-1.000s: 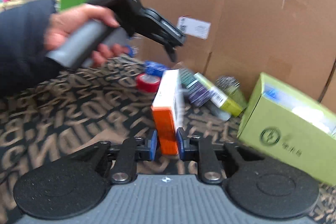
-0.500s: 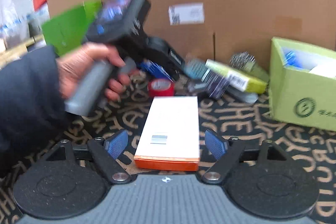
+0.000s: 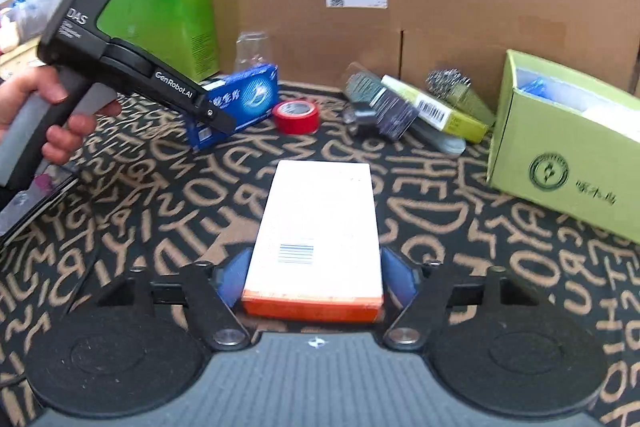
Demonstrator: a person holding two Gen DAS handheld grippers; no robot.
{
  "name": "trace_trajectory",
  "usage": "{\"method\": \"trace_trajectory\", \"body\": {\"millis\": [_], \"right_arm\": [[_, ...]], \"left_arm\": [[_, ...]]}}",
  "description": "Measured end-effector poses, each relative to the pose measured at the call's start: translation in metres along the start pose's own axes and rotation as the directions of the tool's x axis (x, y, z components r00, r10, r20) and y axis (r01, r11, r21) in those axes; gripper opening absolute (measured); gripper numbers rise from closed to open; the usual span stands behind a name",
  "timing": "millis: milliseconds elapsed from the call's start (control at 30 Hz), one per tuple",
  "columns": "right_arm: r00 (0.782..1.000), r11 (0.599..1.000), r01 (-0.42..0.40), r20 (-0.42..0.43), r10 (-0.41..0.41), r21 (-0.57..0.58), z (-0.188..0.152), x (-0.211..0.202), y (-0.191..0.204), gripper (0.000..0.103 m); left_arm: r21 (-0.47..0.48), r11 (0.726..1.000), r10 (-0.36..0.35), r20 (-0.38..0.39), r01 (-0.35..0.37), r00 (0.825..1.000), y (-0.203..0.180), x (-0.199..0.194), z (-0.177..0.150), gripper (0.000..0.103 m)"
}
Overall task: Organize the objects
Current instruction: 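Grasp the orange-white box with the right tool while the left tool grasps the blue box, then carry the orange-white and blue boxes into the green shoebox and open both tools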
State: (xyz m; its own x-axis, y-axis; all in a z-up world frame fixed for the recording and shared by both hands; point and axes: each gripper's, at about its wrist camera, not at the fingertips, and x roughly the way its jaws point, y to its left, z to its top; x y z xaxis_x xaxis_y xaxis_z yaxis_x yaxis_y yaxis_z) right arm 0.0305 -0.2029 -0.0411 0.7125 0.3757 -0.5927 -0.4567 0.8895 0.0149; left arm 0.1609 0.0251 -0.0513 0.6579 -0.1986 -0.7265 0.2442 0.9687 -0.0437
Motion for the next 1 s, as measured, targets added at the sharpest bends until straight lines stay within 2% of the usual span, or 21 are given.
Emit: {"method": "trace_trajectory", "body": {"millis": [33, 133, 167, 200, 267, 400, 500, 567, 667, 800, 1000], "right_arm": [[1.000, 1.000, 0.018, 0.000, -0.018, -0.006, 0.002, 0.003, 0.003, 0.076], [0.998, 0.998, 0.055, 0.000, -0.055, -0.031, 0.006, 0.014, 0.010, 0.076], [0.998, 0.997, 0.069, -0.005, -0.069, -0.035, 0.006, 0.018, 0.011, 0.076], [0.998, 0.997, 0.069, 0.004, -0.069, -0.035, 0.005, 0.020, 0.011, 0.070], [0.999, 0.999, 0.037, 0.010, -0.037, -0.013, 0.005, 0.019, 0.007, 0.070], [0.999, 1.000, 0.007, 0.042, -0.008, 0.024, 0.005, -0.001, -0.005, 0.070], [0.993, 0.998, 0.033, 0.108, -0.039, 0.051, 0.010, -0.027, -0.021, 0.070], [0.984, 0.994, 0.081, 0.154, -0.092, 0.078, 0.016, -0.045, -0.038, 0.070], [0.955, 0.975, 0.186, 0.210, -0.208, 0.120, 0.026, -0.067, -0.065, 0.070], [0.899, 0.933, 0.318, 0.260, -0.353, 0.167, 0.038, -0.086, -0.101, 0.070], [0.796, 0.843, 0.496, 0.277, -0.537, 0.208, 0.050, -0.086, -0.157, 0.070]], "left_arm": [[0.011, 1.000, 0.003, -0.003, -0.003, 1.000, -0.001, 0.000, 0.003, 0.046], [0.013, 1.000, -0.012, -0.046, 0.012, 0.999, -0.001, 0.007, 0.005, 0.018], [0.012, 1.000, -0.011, -0.053, 0.011, 0.999, -0.002, 0.007, 0.003, 0.017], [0.009, 1.000, -0.010, -0.050, 0.010, 0.999, -0.001, 0.005, 0.002, 0.017], [-0.002, 1.000, -0.017, -0.039, 0.016, 0.999, 0.001, -0.003, -0.002, 0.017], [-0.016, 0.994, -0.104, 0.011, 0.105, 0.994, -0.005, -0.035, 0.004, 0.017], [0.037, 0.985, -0.173, 0.075, 0.170, 0.982, -0.028, -0.057, 0.021, 0.017], [0.081, 0.969, -0.239, 0.109, 0.231, 0.965, -0.050, -0.067, 0.035, 0.017], [0.140, 0.941, -0.328, 0.139, 0.309, 0.934, -0.091, -0.072, 0.058, 0.017], [0.198, 0.904, -0.410, 0.157, 0.378, 0.898, -0.147, -0.063, 0.088, 0.017], [0.212, 0.870, -0.479, 0.148, 0.445, 0.866, -0.218, -0.028, 0.125, 0.017]]}}
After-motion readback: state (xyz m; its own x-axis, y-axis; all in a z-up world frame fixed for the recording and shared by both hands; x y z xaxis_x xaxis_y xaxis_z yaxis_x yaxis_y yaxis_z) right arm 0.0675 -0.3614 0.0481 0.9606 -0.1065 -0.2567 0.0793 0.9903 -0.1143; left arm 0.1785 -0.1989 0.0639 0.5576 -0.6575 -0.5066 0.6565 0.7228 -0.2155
